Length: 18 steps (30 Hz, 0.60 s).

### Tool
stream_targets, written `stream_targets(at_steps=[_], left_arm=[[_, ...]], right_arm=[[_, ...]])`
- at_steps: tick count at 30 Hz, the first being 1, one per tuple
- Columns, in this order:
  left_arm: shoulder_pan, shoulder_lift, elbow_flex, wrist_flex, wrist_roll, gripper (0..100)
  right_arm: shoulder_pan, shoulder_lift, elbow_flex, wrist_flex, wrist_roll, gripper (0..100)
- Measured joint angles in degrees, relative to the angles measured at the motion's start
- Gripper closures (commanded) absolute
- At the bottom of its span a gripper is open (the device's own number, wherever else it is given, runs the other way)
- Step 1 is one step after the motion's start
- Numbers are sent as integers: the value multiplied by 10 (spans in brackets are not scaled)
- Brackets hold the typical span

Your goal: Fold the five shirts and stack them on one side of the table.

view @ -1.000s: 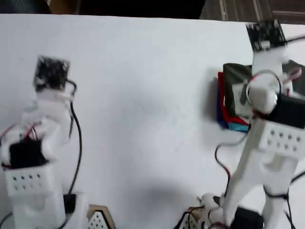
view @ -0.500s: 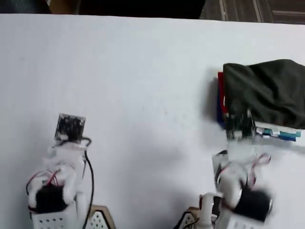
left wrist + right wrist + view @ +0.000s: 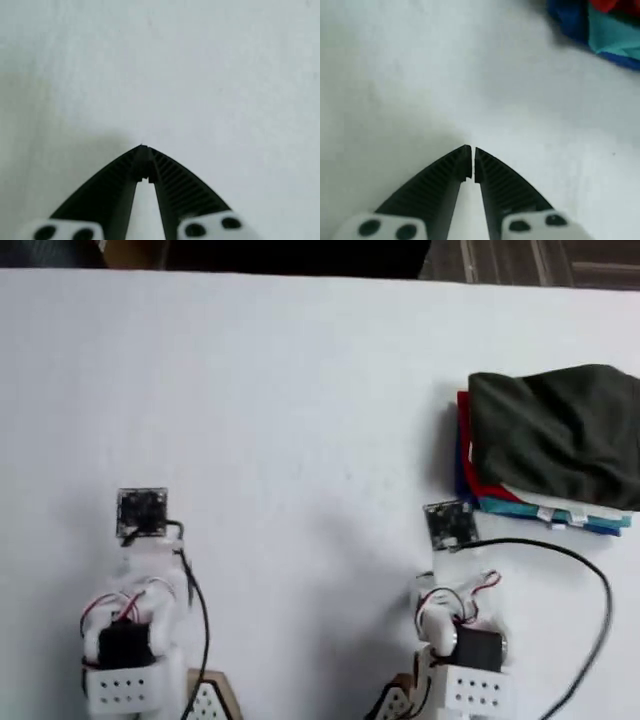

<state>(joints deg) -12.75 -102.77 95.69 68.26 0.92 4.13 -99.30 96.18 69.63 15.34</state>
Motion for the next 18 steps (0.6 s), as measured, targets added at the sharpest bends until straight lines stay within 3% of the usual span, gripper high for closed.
stream_targets(at_steps=[4,9,18], left_arm=[[34,0,0,11,-25,973],[41,0,0,25,-55,973],[40,0,0,45,-47,973]], right_arm=[[-43,4,4,-7,-137,978],[-91,4,4,-7,-105,978],[-98,4,4,-7,-98,978]])
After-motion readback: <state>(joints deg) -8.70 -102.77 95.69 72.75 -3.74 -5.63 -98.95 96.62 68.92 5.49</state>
